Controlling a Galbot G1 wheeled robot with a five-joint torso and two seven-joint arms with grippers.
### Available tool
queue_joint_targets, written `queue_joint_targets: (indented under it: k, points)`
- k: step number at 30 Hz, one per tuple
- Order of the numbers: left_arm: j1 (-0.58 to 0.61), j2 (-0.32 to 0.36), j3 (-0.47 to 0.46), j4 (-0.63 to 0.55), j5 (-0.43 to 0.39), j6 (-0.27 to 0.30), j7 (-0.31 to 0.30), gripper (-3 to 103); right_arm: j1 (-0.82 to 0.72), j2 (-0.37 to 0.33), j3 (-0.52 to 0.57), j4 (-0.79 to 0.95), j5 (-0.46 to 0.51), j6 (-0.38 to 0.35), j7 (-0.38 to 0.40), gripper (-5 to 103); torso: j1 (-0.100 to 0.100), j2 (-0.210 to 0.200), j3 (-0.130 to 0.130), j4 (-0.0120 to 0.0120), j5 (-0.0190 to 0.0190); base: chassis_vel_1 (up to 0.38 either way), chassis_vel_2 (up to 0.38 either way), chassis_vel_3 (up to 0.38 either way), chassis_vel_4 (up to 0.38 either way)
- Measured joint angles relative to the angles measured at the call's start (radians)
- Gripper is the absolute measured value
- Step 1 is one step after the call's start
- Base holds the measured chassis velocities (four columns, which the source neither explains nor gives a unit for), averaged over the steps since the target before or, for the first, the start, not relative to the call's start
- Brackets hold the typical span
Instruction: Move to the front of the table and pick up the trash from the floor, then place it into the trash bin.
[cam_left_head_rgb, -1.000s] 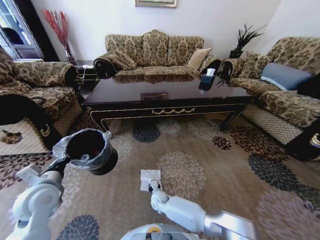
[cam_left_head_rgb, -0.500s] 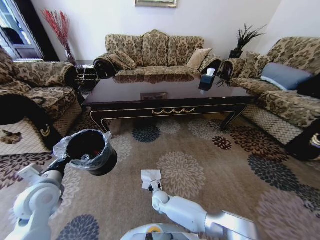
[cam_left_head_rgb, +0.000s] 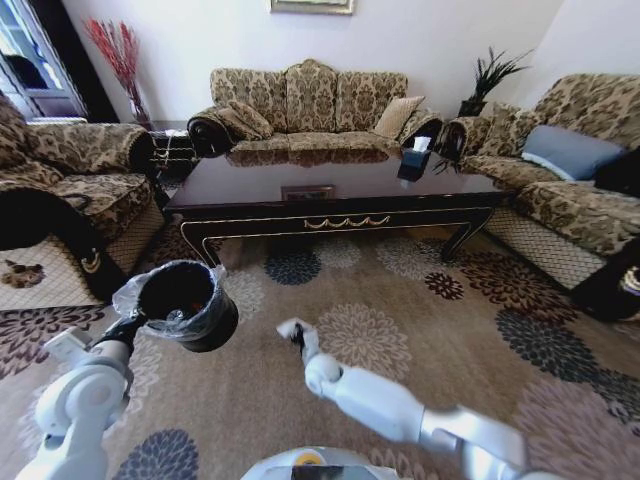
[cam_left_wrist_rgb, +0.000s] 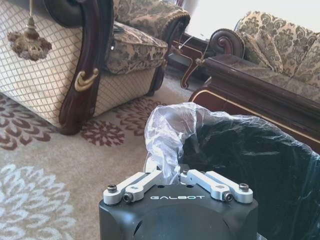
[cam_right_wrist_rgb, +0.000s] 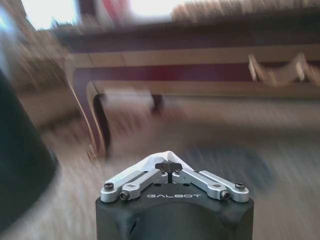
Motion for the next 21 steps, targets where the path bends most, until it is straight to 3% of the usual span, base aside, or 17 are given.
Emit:
queue_joint_targets:
  k: [8,21]
  points:
    - [-0.005,0.001,0.014,0.013,-0.008,-0.001,0.002,3,0.257,0.008,-0.078,0.106,0.052,0.077,-0.029,0,0.000,0.000,0.000,0.0002,0.0000,0.000,0.000,0.000,0.000]
    - [-0.010,-0.007,0.015,0.027,-0.005,-0.003,0.002,3,0.466,0.076,-0.232,0.235,0.105,0.086,-0.044,0,0.000,0.000,0.000,0.0001,-0.0002,0.000,0.000,0.000,0.000]
